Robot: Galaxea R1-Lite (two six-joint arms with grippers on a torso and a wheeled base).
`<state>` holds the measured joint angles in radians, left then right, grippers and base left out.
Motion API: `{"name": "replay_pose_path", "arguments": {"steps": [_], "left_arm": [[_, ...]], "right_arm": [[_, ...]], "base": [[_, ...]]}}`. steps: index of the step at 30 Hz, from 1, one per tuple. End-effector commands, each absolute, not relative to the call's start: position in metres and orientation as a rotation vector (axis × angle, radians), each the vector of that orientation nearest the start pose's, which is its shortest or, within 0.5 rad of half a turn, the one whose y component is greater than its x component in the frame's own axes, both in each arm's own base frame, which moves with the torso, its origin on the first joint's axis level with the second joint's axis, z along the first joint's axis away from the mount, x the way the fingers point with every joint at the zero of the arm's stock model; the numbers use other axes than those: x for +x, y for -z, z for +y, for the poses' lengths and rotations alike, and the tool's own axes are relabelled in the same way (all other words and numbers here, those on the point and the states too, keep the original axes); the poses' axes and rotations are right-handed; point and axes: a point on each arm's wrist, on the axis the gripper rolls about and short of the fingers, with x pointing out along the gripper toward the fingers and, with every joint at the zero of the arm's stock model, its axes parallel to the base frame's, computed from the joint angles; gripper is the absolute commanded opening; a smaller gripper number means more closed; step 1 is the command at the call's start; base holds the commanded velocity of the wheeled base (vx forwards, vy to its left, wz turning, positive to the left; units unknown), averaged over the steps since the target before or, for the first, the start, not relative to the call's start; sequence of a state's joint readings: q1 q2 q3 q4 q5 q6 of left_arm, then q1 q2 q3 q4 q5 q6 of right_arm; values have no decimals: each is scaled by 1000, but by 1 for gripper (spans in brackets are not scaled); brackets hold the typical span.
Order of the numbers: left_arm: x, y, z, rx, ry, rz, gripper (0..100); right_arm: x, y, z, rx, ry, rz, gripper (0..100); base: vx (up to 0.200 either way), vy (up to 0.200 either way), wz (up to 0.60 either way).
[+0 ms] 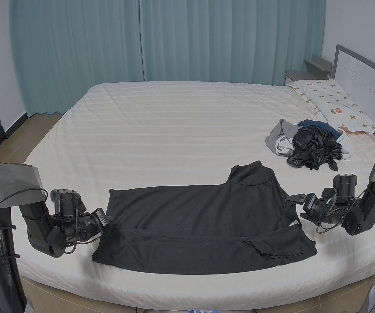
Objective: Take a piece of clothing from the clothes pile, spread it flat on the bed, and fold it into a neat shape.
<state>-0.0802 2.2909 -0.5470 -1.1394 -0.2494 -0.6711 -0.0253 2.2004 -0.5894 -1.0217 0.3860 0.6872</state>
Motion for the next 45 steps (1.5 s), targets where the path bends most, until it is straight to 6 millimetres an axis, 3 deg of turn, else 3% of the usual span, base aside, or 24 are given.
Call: {"name": "replay_pose_path", "arguments": {"steps": [1,18,19,30,45], "left_arm": [[327,22,-34,-696,109,700,100],[326,28,-43,-683,127,723,100],[326,28,-43,-683,127,723,0],[319,30,-27,-688,52,726,0],[314,26,-24,-697,45,718,0]], "right_arm": [[329,-8,0,781,-138,685,100],[329,-8,1,781,-139,687,100],[329,-8,1,781,-139,685,100],[329,-8,-2,784,-131,682,100],[329,-9,-3,782,-130,677,100]], "base": [[0,0,0],[0,0,0],[0,0,0],[0,0,0],[0,0,0]]}}
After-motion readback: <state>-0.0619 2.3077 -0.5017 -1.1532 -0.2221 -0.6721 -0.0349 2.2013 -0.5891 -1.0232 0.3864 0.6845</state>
